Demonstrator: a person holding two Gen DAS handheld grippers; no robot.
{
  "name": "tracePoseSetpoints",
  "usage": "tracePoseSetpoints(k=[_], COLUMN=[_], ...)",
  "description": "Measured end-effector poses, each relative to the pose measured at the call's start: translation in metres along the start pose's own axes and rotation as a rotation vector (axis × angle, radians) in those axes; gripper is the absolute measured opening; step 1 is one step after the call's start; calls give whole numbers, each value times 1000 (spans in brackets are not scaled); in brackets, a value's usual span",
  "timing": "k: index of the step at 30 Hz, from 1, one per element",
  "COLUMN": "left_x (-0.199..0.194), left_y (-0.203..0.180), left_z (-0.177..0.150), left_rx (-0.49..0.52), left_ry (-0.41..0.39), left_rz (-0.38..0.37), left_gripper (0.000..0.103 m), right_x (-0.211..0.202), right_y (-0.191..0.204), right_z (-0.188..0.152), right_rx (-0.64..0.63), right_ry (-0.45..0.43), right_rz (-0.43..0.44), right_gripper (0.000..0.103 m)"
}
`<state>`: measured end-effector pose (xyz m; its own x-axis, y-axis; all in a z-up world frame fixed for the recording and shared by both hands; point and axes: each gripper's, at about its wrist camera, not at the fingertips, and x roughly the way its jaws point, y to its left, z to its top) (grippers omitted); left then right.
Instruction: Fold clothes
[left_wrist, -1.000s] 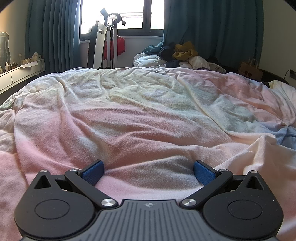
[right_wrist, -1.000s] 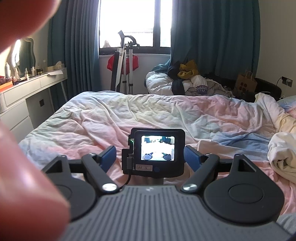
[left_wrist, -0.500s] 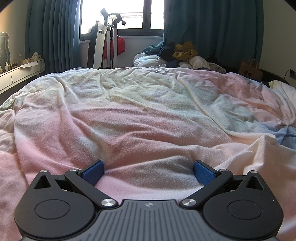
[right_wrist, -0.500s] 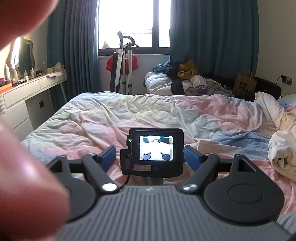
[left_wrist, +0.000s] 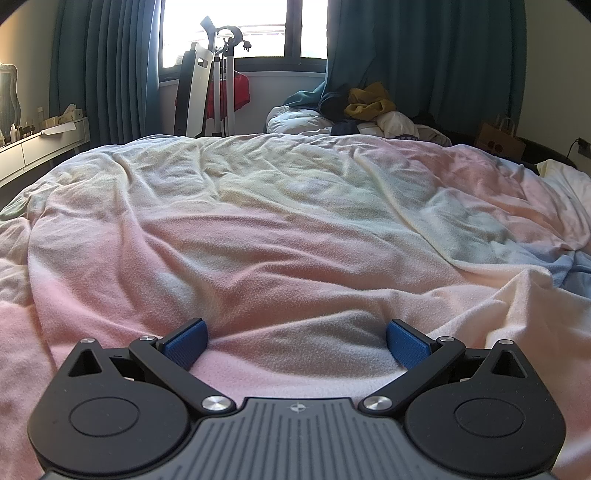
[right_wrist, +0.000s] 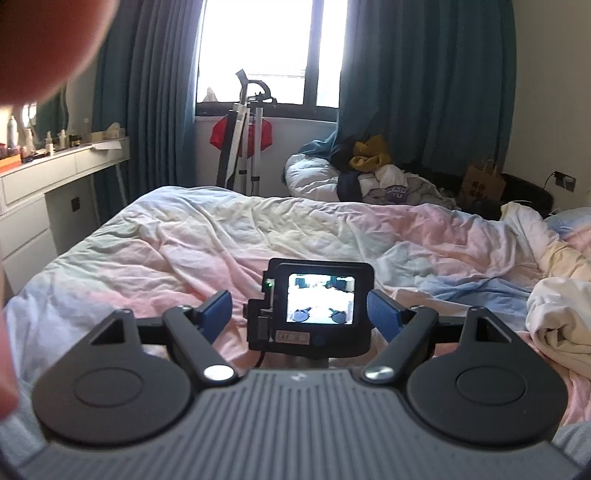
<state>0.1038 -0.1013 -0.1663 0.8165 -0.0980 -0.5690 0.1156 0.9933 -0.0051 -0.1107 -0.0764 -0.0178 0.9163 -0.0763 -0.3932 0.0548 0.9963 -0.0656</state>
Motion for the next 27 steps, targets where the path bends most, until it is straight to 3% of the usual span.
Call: tracePoseSetpoints(k=[27], left_x=[0], left_y=[0], left_z=[0], left_rx=[-1], left_ry=[-1], left_rz=[-1], left_gripper=[103], right_x=[6], right_y=[-13], right_z=[-7], right_rx=[61], right_ry=[34], right_rz=[0], right_gripper=[82])
